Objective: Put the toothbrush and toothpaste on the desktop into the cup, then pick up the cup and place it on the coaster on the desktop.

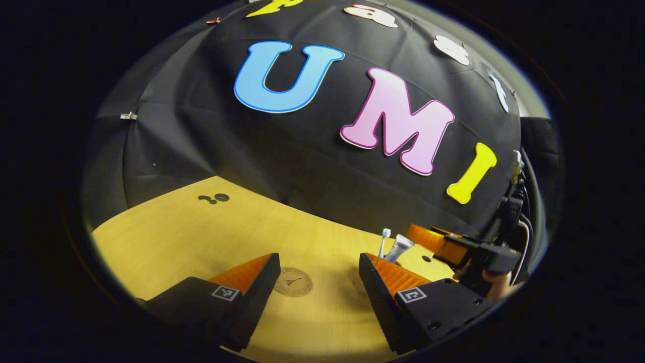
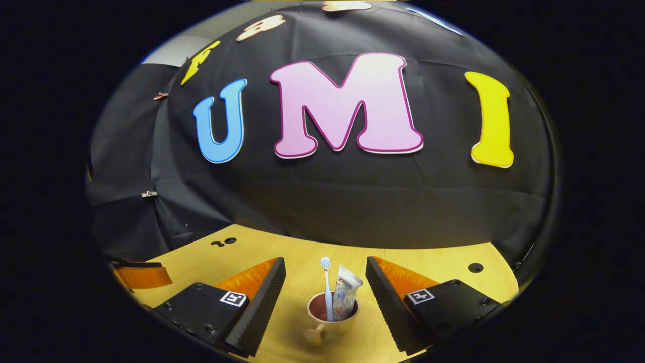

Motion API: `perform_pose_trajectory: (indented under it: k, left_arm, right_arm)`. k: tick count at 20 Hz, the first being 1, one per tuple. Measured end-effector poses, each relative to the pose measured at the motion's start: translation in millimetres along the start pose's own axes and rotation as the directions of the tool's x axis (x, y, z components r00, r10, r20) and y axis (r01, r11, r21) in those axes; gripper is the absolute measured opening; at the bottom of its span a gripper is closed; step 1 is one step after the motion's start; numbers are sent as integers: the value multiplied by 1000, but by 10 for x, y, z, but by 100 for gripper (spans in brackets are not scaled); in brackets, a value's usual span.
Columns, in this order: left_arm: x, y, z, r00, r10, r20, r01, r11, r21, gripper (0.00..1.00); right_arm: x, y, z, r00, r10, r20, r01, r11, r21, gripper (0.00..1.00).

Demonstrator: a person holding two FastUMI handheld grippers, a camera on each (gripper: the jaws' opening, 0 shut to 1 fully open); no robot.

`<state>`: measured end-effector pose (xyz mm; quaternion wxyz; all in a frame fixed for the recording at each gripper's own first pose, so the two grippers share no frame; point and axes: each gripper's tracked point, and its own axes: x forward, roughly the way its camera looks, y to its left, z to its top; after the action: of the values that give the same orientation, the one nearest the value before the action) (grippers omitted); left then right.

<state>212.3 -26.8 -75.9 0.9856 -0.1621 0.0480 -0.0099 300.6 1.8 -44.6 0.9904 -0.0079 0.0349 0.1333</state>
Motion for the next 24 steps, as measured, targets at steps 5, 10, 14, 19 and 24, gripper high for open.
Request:
perform_pose_trajectory:
  k: [5, 10, 14, 19, 24]
  left_arm:
    - [-310, 398, -39, 997, 70, -18, -71, 996, -59, 98]
    - [-681, 890, -150, 982, 185, -49, -187, 981, -57, 98]
    - [-946, 1125, -312, 970, 228, -80, -235, 967, -102, 98]
    - [-1162, 1240, -595, 958, 250, -140, -265, 959, -101, 98]
    - [-1282, 1243, -862, 946, 243, -215, -266, 961, -82, 98]
  right_arm:
    - [-22, 17, -176, 977, -13, -214, 36, 994, 106, 98]
    - [-87, -60, -655, 891, -23, -454, 135, 967, 217, 98]
    - [-76, 21, -1028, 796, 17, -605, 182, 946, 266, 98]
    - [-39, 147, -1521, 657, 56, -752, 234, 933, 274, 98]
    - [63, 149, -1806, 587, 44, -808, 269, 931, 246, 97]
